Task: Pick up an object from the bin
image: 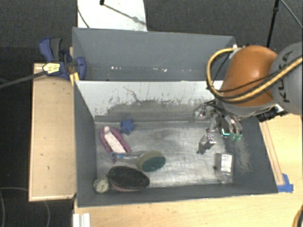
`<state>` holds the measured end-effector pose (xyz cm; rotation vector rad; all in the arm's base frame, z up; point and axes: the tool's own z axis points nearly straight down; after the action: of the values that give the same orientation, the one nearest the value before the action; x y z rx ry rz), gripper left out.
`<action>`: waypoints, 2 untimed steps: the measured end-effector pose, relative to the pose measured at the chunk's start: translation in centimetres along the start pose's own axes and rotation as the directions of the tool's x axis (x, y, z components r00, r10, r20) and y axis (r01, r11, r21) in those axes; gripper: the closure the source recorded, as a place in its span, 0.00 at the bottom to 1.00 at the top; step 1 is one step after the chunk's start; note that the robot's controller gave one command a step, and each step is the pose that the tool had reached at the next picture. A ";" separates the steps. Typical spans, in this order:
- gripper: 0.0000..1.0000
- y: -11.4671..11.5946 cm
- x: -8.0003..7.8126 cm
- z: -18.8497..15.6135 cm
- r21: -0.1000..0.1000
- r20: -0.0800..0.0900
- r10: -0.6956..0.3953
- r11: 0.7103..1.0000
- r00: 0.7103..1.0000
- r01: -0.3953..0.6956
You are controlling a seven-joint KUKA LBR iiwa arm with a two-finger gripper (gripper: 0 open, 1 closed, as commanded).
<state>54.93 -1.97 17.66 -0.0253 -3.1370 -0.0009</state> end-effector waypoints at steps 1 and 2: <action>0.00 -11.8 2.5 10.7 0.000 0.010 -0.197 0.980 0.980 0.197; 0.00 -13.3 6.4 7.6 0.001 0.006 -0.042 0.999 0.999 0.042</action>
Offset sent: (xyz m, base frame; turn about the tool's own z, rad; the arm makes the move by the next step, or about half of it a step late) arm -0.0286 -0.1175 -0.1066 -0.2027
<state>48.24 -15.16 10.10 0.0411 -3.1428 0.0008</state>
